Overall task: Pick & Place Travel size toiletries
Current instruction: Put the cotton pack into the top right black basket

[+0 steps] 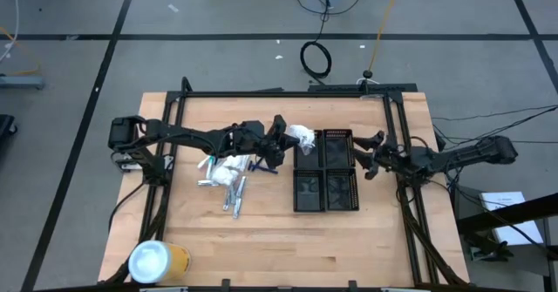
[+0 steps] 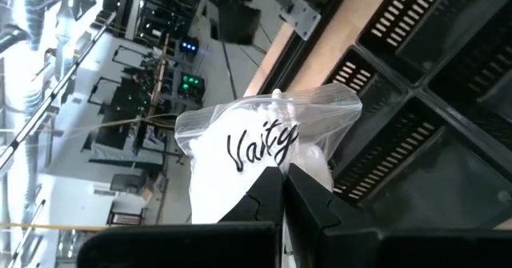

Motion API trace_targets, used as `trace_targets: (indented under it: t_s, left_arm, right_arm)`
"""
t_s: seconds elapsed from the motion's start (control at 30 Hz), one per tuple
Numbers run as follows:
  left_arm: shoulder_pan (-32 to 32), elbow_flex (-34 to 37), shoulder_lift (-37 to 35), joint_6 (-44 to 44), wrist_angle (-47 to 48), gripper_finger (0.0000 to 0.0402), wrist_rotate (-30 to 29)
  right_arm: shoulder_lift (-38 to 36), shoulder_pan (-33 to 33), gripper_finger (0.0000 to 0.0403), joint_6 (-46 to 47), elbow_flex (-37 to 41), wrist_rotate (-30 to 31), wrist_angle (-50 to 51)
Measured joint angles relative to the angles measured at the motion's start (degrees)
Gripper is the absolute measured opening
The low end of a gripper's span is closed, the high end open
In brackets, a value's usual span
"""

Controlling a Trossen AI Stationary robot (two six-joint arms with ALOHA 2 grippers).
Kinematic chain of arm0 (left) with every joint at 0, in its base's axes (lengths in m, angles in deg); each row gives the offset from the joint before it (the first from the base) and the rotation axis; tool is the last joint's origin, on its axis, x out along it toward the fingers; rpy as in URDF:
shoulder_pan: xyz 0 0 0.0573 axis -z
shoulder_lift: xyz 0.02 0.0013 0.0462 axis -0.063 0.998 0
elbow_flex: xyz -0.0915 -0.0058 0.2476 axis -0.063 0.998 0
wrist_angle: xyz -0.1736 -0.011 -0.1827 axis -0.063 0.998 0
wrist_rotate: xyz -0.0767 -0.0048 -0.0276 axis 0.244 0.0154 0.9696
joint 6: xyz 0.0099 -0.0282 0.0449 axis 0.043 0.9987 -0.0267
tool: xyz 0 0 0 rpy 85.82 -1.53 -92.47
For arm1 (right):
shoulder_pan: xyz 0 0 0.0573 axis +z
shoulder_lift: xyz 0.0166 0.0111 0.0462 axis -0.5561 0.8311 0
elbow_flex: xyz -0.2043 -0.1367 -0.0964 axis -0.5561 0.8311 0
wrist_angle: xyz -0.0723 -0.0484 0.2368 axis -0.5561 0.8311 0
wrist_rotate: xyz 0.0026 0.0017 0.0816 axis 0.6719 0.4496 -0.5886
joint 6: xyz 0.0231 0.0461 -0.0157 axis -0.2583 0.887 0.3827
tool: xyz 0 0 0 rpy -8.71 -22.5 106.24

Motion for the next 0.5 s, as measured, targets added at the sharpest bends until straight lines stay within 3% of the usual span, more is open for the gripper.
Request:
trace_targets:
  t_s: [0.17,0.5]
  left_arm:
    - [0.00,0.00,0.00,0.20,0.18,0.0002,0.41]
    - [0.00,0.00,0.00,0.34,0.24,0.0002,1.06]
  right_arm:
    - [14.45,-0.24,0.0228,0.79,-0.78,2.22,-12.63]
    - [36.27,-5.86,0.0305,3.44,-15.52,-1.97,-14.58]
